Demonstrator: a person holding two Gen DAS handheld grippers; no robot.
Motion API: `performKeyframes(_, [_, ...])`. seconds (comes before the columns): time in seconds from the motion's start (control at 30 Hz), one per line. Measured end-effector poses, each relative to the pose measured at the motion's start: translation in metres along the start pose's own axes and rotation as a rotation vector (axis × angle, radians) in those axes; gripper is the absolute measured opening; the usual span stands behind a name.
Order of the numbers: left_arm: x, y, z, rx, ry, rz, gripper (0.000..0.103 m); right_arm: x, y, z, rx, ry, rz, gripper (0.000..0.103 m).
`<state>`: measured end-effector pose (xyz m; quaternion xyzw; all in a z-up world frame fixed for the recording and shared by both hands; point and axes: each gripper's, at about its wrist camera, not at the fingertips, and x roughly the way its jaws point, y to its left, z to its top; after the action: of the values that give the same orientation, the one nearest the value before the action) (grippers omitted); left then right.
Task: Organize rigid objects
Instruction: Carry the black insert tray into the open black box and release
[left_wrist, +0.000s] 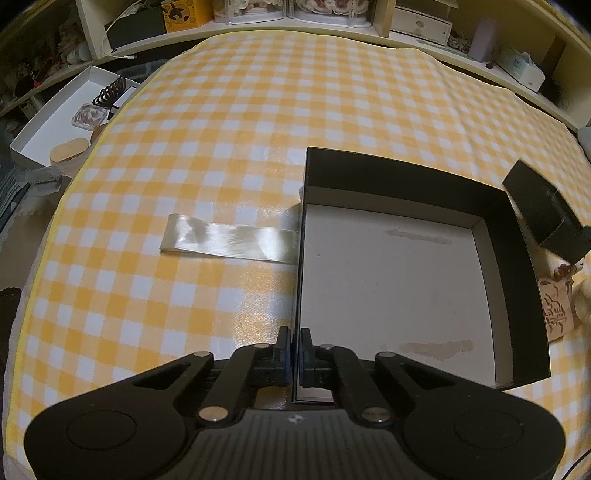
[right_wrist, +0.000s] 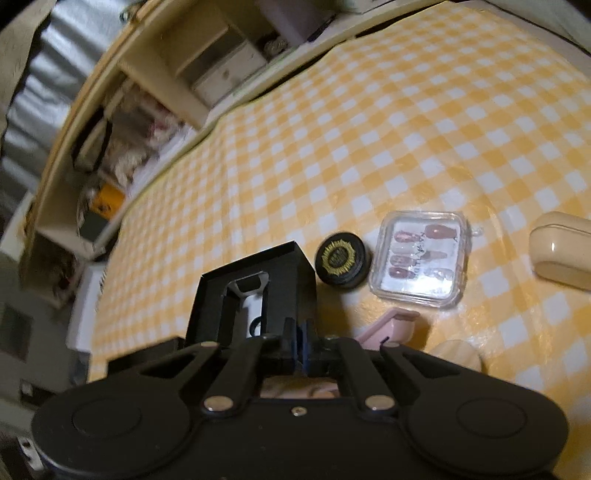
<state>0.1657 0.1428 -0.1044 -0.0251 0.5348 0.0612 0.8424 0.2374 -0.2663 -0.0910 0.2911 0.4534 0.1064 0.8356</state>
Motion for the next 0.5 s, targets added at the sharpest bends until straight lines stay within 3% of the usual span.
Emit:
performKeyframes(0.17, [0.0,0.0,0.0,0.001,-0.001,0.001,0.004,-0.022,0.019,-0.004,0.029,-0.039,0.107,0.004])
performKeyframes(0.33, [-0.001,-0.003,0.001,0.024,-0.009,-0.001,0.004,-0.03,0.059,-0.027,-0.019,0.002,0.22,0.003])
performKeyframes(0.5, [-0.002,-0.012,-0.002,0.06,-0.009,-0.013,0.004,-0.016,0.1,-0.063,-0.07,0.068,0.233,0.004])
